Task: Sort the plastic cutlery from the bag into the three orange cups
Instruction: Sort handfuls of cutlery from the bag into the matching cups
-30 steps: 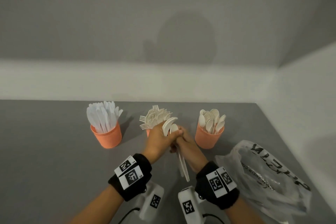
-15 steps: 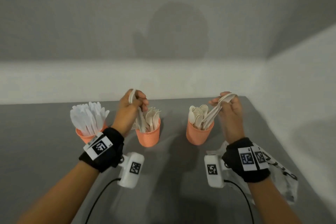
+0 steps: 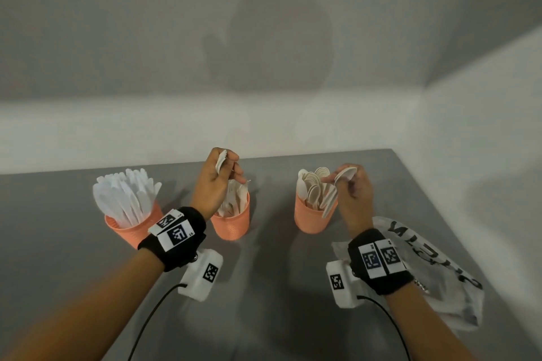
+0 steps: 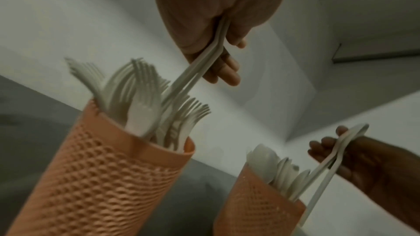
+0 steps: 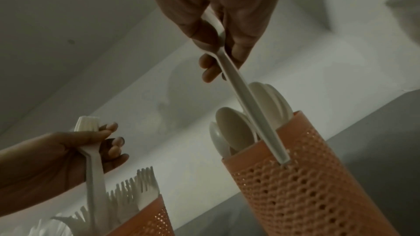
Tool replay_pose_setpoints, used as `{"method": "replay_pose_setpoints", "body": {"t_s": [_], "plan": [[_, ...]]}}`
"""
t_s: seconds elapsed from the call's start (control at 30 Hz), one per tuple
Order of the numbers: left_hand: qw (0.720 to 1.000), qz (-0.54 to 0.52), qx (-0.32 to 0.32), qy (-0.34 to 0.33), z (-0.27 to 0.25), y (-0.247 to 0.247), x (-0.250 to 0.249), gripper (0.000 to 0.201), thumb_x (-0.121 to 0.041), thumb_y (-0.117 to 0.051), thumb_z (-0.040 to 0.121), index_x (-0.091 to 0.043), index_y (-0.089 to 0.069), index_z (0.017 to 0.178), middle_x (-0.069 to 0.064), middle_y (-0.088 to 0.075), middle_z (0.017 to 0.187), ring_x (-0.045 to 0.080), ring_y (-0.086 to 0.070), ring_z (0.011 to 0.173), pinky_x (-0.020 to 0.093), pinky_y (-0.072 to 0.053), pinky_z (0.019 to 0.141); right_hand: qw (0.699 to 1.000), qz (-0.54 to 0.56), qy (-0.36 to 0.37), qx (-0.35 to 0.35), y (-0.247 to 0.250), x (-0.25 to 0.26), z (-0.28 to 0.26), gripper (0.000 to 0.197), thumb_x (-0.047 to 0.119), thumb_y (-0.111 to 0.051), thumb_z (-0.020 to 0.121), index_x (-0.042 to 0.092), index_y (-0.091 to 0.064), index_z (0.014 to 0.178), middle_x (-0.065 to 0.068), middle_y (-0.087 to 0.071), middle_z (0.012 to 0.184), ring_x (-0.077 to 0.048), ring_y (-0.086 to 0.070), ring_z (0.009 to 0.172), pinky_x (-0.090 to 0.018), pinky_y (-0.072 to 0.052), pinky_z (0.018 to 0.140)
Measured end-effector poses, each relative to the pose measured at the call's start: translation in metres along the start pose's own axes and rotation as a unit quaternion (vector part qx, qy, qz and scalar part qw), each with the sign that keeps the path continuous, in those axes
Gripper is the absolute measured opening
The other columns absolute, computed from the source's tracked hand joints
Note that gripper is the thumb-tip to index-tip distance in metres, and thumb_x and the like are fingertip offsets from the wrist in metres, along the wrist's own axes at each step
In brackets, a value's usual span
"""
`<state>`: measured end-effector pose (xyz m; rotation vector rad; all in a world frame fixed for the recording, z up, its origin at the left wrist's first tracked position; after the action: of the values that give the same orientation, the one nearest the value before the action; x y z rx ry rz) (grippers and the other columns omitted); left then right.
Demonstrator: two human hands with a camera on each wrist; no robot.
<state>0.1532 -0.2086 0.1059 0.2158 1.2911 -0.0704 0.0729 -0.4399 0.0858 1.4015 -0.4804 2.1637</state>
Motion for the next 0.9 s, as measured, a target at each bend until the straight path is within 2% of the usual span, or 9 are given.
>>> {"method": "replay_pose_setpoints", "body": {"t_s": [0.07,0.17,0.4,0.53,0.63,0.67,0.73,0.83,0.9], "plan": [[0.999,0.037,-0.004,-0.006,-0.001,0.001,0.011,0.020,-0.009,-0.034,0.099,-0.020,-0.048,0.090,0.007,-0.057,0.074,0.011,-0.061,0.064,0.022,-0.051,0.070,1.000,-0.006,0.009,-0.003,0.000,0.000,0.002,0.007,0.028,-0.044,0.080,0.025,-0.050,0.078,-0.015,-0.062,0.073,-0.045,-0.060,0.070,-0.040,-0.047,0.067],[0.995,0.097,-0.001,-0.014,-0.004,0.004,0.025,0.013,-0.026,-0.038,0.094,-0.019,-0.048,0.090,0.001,-0.062,0.074,0.013,-0.061,0.074,0.025,-0.046,0.077,1.000,0.007,0.009,0.006,0.001,0.000,0.006,0.009,0.012,-0.044,0.084,0.018,-0.049,0.079,-0.001,-0.063,0.068,-0.040,-0.063,0.071,-0.039,-0.049,0.069],[0.991,0.120,-0.035,-0.039,-0.005,0.006,0.027,0.019,-0.018,-0.036,0.100,-0.010,-0.046,0.087,-0.003,-0.061,0.070,-0.002,-0.057,0.066,0.010,-0.041,0.068,0.998,0.049,0.033,-0.005,0.004,0.007,0.011,0.024,-0.004,-0.037,0.086,0.018,-0.048,0.082,0.007,-0.064,0.064,-0.017,-0.066,0.066,-0.022,-0.052,0.066],[0.989,0.131,-0.040,-0.046,-0.005,0.008,0.025,0.022,-0.019,-0.035,0.100,-0.005,-0.047,0.088,-0.001,-0.061,0.070,-0.001,-0.057,0.065,0.007,-0.041,0.065,1.000,-0.011,0.025,0.008,0.001,-0.006,0.001,0.028,-0.003,-0.040,0.088,0.022,-0.049,0.080,0.010,-0.064,0.069,-0.019,-0.063,0.069,-0.018,-0.049,0.067],[0.985,0.161,-0.035,-0.049,-0.003,0.012,0.029,0.035,-0.035,-0.034,0.098,-0.006,-0.049,0.086,0.001,-0.061,0.072,0.003,-0.057,0.068,0.013,-0.042,0.067,0.993,-0.110,-0.006,0.029,0.001,-0.020,-0.009,0.018,0.013,-0.047,0.081,0.030,-0.049,0.077,0.013,-0.059,0.074,-0.001,-0.055,0.063,-0.014,-0.042,0.062],[0.979,0.196,-0.026,-0.057,-0.004,0.014,0.032,0.042,-0.043,-0.032,0.095,-0.006,-0.051,0.085,0.002,-0.061,0.073,0.007,-0.057,0.070,0.019,-0.043,0.069,0.991,-0.127,-0.028,0.033,0.001,-0.022,-0.012,0.019,0.011,-0.050,0.080,0.029,-0.050,0.079,0.011,-0.059,0.078,-0.001,-0.056,0.068,-0.019,-0.043,0.064],[0.953,0.291,0.002,-0.084,-0.006,0.016,0.039,0.051,-0.049,-0.028,0.090,-0.007,-0.055,0.085,0.007,-0.061,0.079,0.022,-0.055,0.077,0.033,-0.042,0.073,0.985,-0.166,-0.033,0.038,-0.002,-0.022,-0.016,0.018,0.006,-0.048,0.078,0.018,-0.055,0.089,-0.003,-0.059,0.093,-0.018,-0.059,0.085,-0.031,-0.045,0.074],[0.908,0.395,0.050,-0.130,-0.010,0.015,0.045,0.048,-0.042,-0.030,0.091,-0.006,-0.061,0.091,0.010,-0.061,0.090,0.029,-0.055,0.082,0.037,-0.043,0.076,0.952,-0.296,0.046,0.063,-0.010,-0.014,-0.019,0.047,0.022,-0.032,0.070,0.003,-0.060,0.103,-0.017,-0.055,0.108,-0.030,-0.052,0.101,-0.028,-0.039,0.088],[0.897,0.410,0.066,-0.148,-0.011,0.014,0.047,0.042,-0.034,-0.033,0.092,-0.005,-0.062,0.096,0.011,-0.061,0.099,0.030,-0.059,0.085,0.041,-0.049,0.076,0.921,-0.369,0.069,0.107,-0.017,-0.011,-0.017,0.058,0.025,-0.026,0.070,0.004,-0.059,0.113,-0.020,-0.052,0.120,-0.036,-0.048,0.114,-0.040,-0.040,0.100]]}}
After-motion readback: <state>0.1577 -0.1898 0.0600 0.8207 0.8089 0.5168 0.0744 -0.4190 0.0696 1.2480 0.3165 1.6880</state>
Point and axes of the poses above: each hand's wrist, its own z-axis towards the middle knuckle, its own y-axis out of the back of the hand, x = y × z, the point moved 1 cm from there along z, towards the middle knuckle
